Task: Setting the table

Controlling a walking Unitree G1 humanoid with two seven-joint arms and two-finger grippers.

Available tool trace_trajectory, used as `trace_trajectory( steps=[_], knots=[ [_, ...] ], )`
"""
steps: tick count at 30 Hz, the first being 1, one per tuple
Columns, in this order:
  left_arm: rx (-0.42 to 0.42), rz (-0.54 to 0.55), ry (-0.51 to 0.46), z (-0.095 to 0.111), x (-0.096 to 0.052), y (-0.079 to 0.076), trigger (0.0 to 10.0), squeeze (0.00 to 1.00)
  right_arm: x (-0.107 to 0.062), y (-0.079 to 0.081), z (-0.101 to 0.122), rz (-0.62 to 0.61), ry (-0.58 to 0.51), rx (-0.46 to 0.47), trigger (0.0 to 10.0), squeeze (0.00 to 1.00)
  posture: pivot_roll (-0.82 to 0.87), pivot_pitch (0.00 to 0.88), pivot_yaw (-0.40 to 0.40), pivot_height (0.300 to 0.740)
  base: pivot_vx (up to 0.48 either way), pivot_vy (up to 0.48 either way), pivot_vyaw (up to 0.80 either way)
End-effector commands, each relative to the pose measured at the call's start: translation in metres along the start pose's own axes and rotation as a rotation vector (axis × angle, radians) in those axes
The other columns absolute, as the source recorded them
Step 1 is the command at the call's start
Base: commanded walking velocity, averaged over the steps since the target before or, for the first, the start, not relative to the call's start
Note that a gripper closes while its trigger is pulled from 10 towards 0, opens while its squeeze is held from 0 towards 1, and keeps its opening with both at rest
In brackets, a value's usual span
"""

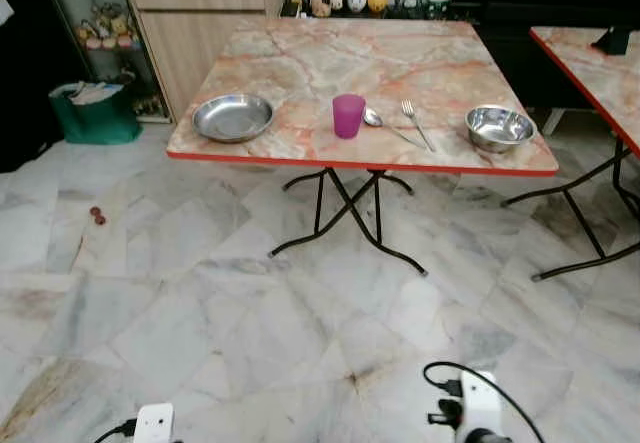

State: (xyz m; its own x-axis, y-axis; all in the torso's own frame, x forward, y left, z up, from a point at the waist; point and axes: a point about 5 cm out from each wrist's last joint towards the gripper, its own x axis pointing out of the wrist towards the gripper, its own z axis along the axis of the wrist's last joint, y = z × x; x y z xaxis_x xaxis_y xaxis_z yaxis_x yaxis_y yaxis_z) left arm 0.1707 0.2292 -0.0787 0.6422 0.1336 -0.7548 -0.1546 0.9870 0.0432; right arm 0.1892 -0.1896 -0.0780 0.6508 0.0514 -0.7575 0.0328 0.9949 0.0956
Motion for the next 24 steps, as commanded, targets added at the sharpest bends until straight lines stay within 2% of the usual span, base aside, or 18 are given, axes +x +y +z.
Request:
trace_trajectory(
  steps=[1,15,24],
  knots=[
    [-0.022,0.005,0.000,-0.0022,-0.0004,-0.0012,10.0,0.00,0.0009,0.0040,-0.0010,0.007,0.010,-0.006,10.0,0.00,0.01,0.000,0.006,0.740,0.000,0.000,0.00],
    [-0.037,0.006,-0.037,0.0063,0.0014,-0.0009,10.0,0.00,0.0018,0.0038,0.0032,0.002,-0.003,-0.003,10.0,0.00,0.01,0.028,0.000,0.740,0.000,0.000,0.00],
    [-0.048,0.020,-0.028,0.0053,0.0015,-0.0005,10.0,0.00,0.0013,0.0023,0.0019,-0.005,0.001,0.001,10.0,0.00,0.02,0.037,-0.001,0.740,0.000,0.000,0.00]
  ],
)
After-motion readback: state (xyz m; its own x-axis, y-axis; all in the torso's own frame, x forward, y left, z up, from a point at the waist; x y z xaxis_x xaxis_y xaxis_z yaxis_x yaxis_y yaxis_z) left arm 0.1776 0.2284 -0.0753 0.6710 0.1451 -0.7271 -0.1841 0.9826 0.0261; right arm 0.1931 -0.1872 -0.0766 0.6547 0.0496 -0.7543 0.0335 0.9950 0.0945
